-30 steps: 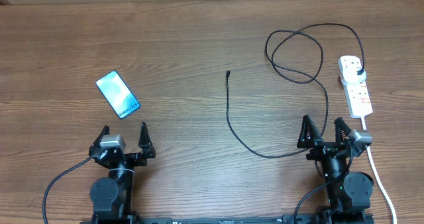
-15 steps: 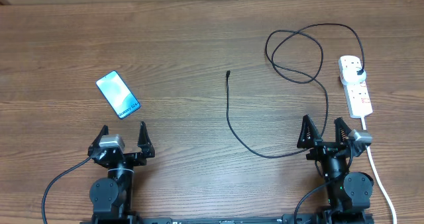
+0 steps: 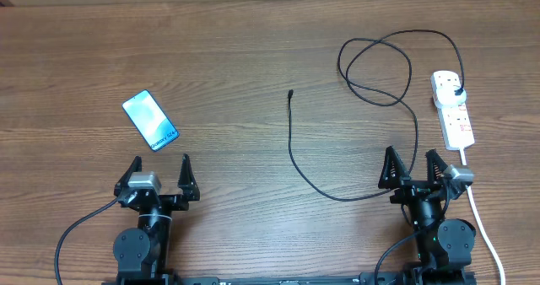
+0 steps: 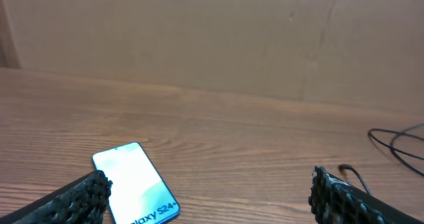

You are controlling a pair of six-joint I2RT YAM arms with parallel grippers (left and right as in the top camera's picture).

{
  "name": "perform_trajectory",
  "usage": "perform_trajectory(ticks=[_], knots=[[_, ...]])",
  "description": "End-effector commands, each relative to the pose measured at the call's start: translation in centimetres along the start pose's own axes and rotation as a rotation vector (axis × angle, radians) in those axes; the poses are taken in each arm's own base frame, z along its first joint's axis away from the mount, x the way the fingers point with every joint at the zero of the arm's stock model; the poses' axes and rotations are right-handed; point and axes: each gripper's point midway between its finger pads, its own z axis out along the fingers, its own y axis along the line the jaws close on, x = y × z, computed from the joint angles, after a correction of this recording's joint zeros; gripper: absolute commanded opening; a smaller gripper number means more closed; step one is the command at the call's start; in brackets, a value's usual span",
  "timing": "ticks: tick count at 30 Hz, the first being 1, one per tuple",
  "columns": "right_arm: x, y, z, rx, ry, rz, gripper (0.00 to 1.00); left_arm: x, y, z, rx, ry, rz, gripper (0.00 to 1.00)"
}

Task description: Plug charger to phone and switch on socket

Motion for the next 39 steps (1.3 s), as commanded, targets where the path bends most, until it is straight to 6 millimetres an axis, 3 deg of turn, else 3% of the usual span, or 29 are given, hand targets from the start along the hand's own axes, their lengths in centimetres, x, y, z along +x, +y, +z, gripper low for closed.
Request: perform_trajectory(ticks=[1, 10, 23, 28, 35, 39], knots=[[0.1, -0.3, 0.0, 0.009, -0.007, -0.003, 1.00, -1.9, -0.8, -0.3, 0.036, -0.032, 0.008, 1.00], [0.1, -0.3, 0.0, 0.009, -0.007, -0.003, 1.00, -7.0, -2.6, 0.5, 0.087, 0.003, 0.008, 0.99], [0.1, -0.3, 0.0, 0.009, -0.007, -0.003, 1.00, -12.4, -4.9, 6.8, 0.142, 0.290, -0.020, 0.99], [0.1, -0.3, 0.0, 0.009, -0.007, -0.003, 1.00, -12.8, -5.8, 8.7, 0.170, 0.498, -0.035, 1.00], [0.1, -0.3, 0.0, 0.009, -0.007, -0.003, 1.00, -11.7, -7.9, 10.1, 0.269, 0.785, -0.104, 1.00], [0.1, -0.3, 0.0, 0.009, -0.007, -0.003, 1.00, -11.3, -10.9, 10.1, 0.471, 0.838, -0.155, 1.00]])
